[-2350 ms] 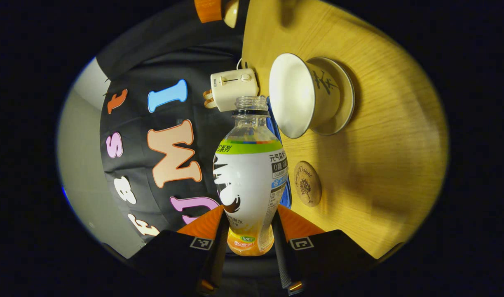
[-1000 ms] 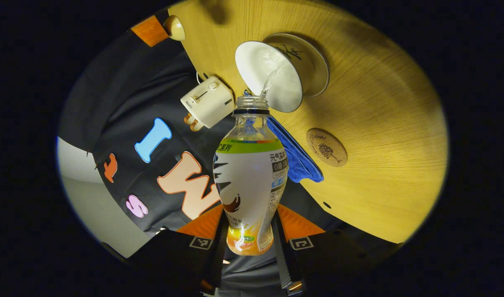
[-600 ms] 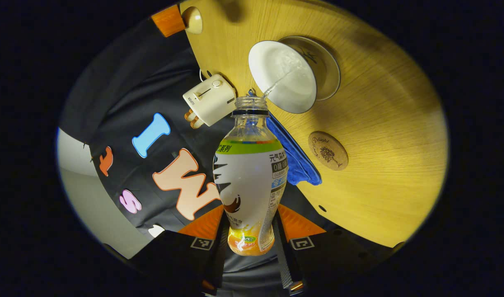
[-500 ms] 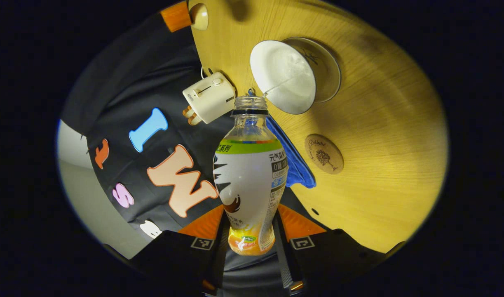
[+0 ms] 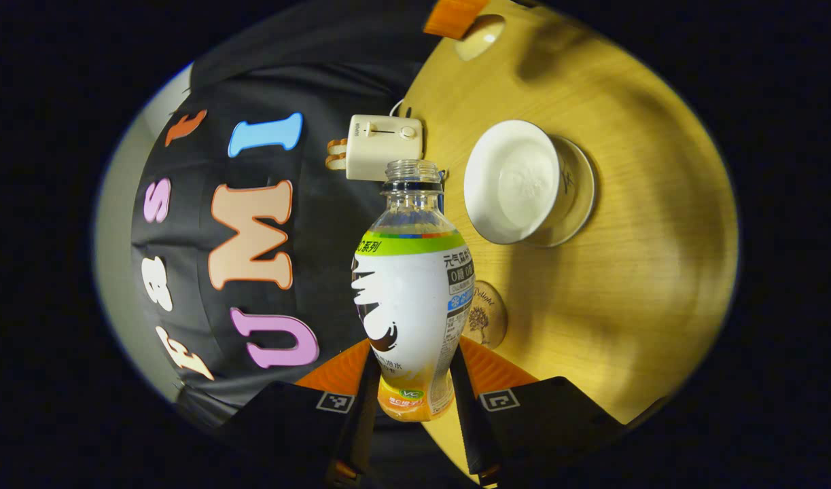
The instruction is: Open the teacup lid with one hand, grasp the water bottle and pour water into the teacup with the other hand; after pouring, place the water bottle on the coaster and then close the teacup lid.
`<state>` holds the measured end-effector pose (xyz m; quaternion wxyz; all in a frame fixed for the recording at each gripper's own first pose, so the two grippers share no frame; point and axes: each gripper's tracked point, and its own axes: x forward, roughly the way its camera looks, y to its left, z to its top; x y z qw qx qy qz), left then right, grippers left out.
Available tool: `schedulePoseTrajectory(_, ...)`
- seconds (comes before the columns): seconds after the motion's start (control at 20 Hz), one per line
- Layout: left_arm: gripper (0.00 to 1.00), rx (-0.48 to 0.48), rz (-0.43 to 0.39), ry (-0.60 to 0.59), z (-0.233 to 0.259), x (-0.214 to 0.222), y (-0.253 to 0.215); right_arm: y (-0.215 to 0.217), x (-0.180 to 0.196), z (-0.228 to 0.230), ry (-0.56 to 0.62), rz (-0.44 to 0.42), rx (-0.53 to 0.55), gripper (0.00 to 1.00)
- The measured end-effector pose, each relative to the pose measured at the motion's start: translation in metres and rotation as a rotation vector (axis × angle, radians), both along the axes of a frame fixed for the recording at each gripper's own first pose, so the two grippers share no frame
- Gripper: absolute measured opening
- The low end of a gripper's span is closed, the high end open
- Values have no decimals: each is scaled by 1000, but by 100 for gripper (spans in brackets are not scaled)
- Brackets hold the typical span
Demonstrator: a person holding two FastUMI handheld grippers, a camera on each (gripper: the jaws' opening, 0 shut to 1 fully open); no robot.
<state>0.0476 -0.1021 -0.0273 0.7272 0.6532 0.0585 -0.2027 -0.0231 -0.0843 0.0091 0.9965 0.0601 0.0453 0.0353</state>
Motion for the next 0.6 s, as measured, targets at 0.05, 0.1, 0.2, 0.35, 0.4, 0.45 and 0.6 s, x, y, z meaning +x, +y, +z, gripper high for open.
schedulePoseTrajectory(0.05,50,-57,11,11,-3,-2,-2,1,0,0,0,1,1,31)
schedulePoseTrajectory(0.1,52,-112,16,24,-3,-3,-6,3,1,0,2,2,-3,31)
schedulePoseTrajectory(0.2,52,-232,25,71,-3,-2,-15,7,1,-1,7,7,-10,31)
schedulePoseTrajectory(0.35,52,-432,28,140,-4,-8,-26,17,1,2,6,27,2,30)
schedulePoseTrajectory(0.4,48,-493,30,151,-1,-8,-30,18,2,2,6,28,-4,31)
schedulePoseTrajectory(0.45,51,-550,38,162,2,-7,-30,20,2,1,8,30,-9,30)
schedulePoseTrajectory(0.6,51,-724,61,174,16,-2,-29,26,2,0,12,39,-15,31)
